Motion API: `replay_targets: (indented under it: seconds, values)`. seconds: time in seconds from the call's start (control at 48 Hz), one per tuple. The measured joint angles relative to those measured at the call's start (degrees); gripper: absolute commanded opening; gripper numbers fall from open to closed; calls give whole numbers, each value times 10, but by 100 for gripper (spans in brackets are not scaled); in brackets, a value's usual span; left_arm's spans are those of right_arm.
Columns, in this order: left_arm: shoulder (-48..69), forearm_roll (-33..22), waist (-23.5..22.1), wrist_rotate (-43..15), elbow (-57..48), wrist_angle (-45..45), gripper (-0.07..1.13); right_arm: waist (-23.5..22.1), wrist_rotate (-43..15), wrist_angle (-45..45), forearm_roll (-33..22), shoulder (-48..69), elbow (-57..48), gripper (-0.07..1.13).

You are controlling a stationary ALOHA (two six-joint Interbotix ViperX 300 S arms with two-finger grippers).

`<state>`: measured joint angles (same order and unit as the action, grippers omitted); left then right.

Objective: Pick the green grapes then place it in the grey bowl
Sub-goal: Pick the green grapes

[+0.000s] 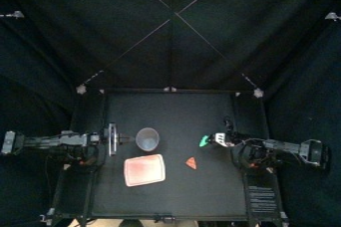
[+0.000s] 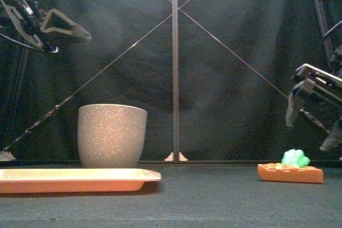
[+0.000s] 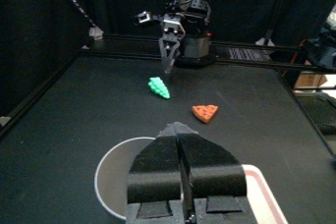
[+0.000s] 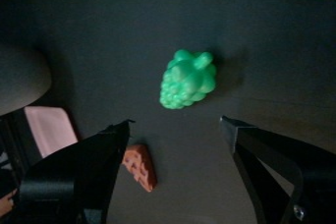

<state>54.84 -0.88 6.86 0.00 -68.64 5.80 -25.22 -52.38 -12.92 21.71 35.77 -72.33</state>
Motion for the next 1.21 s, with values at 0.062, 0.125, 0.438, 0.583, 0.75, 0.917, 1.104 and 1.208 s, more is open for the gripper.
replay_targets:
  seconds: [0.062, 0.125, 0.438, 0.583, 0.75, 0.917, 1.104, 1.208]
  values:
    - [-1, 0, 0, 0, -1, 0, 7, 0, -22, 2, -16, -22, 3, 104]
    - [-1, -1, 0, -1, -1, 0, 7, 0, -45, 3, -33, -46, 8, 104]
    - [-1, -3, 0, 0, -11, 1, 7, 2, -102, 35, -125, -162, 67, 104]
    - [0, -4, -1, 0, -19, 1, 7, 2, -102, 43, -130, -199, 87, 103]
    - [-1, -12, -2, 0, -20, 1, 7, 3, -102, 46, -131, -237, 106, 102]
    - [-1, -14, -2, 0, -20, 1, 7, 11, -102, 46, -137, -253, 122, 95]
    - [-1, -14, -2, 1, -20, 1, 7, 22, -102, 43, -142, -258, 129, 80]
    - [-1, -14, -2, 1, -20, 1, 7, 32, -102, 42, -144, -258, 136, 73]
